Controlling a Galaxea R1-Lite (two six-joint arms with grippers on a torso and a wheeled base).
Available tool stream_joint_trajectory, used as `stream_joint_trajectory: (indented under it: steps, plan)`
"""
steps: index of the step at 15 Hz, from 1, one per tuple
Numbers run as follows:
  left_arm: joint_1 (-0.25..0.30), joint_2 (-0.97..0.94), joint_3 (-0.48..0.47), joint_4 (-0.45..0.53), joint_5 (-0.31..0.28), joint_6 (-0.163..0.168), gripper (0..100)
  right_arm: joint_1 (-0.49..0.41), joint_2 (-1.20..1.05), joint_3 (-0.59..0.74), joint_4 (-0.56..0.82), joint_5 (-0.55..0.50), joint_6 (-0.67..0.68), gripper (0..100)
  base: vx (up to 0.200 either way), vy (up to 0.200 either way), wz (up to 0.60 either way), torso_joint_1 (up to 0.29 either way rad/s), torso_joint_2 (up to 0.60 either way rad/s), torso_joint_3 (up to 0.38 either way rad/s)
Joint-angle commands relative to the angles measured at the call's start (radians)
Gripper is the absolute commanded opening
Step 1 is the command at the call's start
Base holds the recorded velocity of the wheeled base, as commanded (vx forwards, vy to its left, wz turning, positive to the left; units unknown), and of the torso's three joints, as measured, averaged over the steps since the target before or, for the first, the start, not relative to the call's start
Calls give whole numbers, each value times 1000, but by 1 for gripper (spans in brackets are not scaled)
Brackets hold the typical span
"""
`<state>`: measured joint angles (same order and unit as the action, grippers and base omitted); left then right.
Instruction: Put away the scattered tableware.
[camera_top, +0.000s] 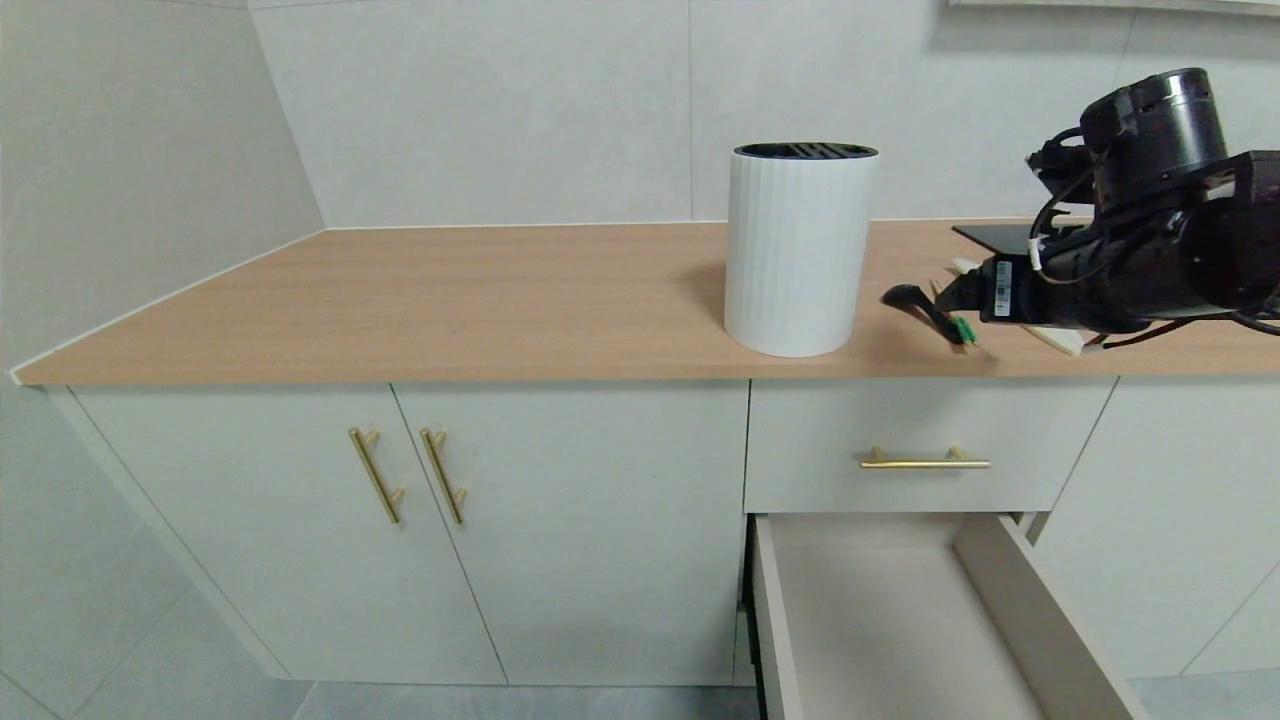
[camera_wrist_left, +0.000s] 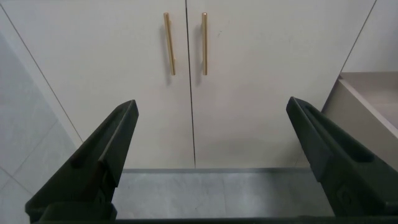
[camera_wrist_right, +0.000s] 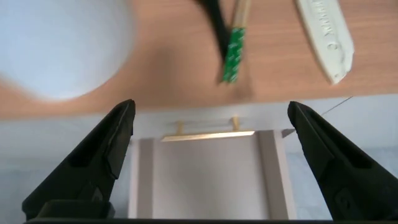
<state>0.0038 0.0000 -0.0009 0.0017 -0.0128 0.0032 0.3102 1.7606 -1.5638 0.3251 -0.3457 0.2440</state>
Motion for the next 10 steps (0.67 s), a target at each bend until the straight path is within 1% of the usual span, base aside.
stream_joint_trajectory:
  steps: [1, 4, 10]
  plan:
    - [-1, 2, 1, 0, 0, 0, 100, -29, 94, -45, -3, -1, 4, 100, 0, 0, 0, 0, 0, 0]
    - [1, 2, -1, 0, -1, 0, 100, -62, 158, -97, -3, 1, 20, 100, 0, 0, 0, 0, 0, 0]
    - [-1, 2, -1, 0, 0, 0, 100, -66, 211, -128, -3, 7, 21, 100, 0, 0, 0, 0, 0, 0]
